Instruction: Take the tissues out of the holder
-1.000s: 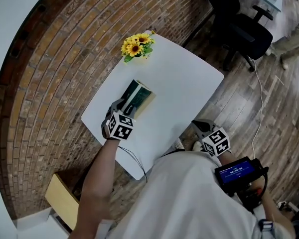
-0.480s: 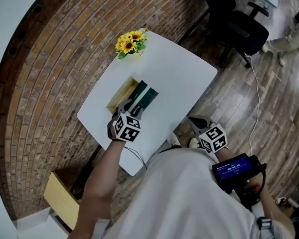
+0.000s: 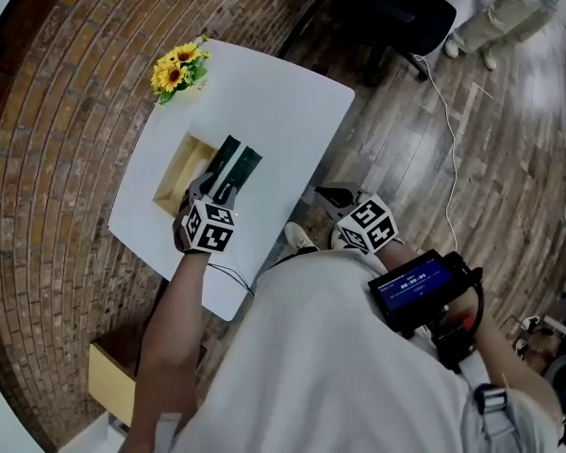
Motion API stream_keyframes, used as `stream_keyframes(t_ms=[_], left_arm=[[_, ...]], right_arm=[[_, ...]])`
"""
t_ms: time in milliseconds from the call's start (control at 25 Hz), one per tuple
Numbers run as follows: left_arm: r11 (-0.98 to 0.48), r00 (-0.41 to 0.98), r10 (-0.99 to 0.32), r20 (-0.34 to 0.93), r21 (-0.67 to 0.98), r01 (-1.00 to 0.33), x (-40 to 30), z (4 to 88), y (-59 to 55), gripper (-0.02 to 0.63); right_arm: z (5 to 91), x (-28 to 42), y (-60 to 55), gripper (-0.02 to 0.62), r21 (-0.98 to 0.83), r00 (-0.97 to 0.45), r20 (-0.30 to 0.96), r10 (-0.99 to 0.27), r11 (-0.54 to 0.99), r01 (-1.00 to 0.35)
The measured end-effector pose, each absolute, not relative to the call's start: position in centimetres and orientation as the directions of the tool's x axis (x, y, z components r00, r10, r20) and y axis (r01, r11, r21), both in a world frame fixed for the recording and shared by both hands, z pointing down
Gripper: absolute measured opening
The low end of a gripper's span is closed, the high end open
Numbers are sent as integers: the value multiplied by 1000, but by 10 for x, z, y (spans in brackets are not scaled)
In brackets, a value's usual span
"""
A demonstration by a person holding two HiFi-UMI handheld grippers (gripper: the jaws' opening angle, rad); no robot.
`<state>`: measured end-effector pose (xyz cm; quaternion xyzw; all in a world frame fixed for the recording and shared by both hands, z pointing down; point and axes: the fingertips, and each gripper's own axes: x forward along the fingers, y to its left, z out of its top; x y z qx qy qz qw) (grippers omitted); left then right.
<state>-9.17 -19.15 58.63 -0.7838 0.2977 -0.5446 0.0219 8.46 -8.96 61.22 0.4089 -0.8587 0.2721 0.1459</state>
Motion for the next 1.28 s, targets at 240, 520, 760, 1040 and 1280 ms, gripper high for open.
stream_keyframes(t_ms=[240, 520, 760, 1040, 1280], left_arm=[[-832, 219, -482, 849, -364, -418, -75, 604, -194, 199], [-847, 206, -460, 864, -356, -395, -64, 629, -199, 199], [-848, 203, -458, 865, -358, -390, -62, 644, -200, 201], [-879, 203, -428, 881, -353, -319, -59, 656, -192, 218], [-881, 241, -423, 874, -334, -336, -56, 649, -184, 245]], right_arm=[[613, 98, -86, 6, -358, -600, 474, -645, 482, -800], [618, 110, -82, 6, -364, -566, 485, -667, 434, -824], [621, 114, -81, 6, -371, -551, 493, -674, 410, -833], [623, 116, -78, 6, -370, -549, 499, -671, 408, -835], [621, 111, -76, 6, -368, -561, 493, -665, 426, -827]])
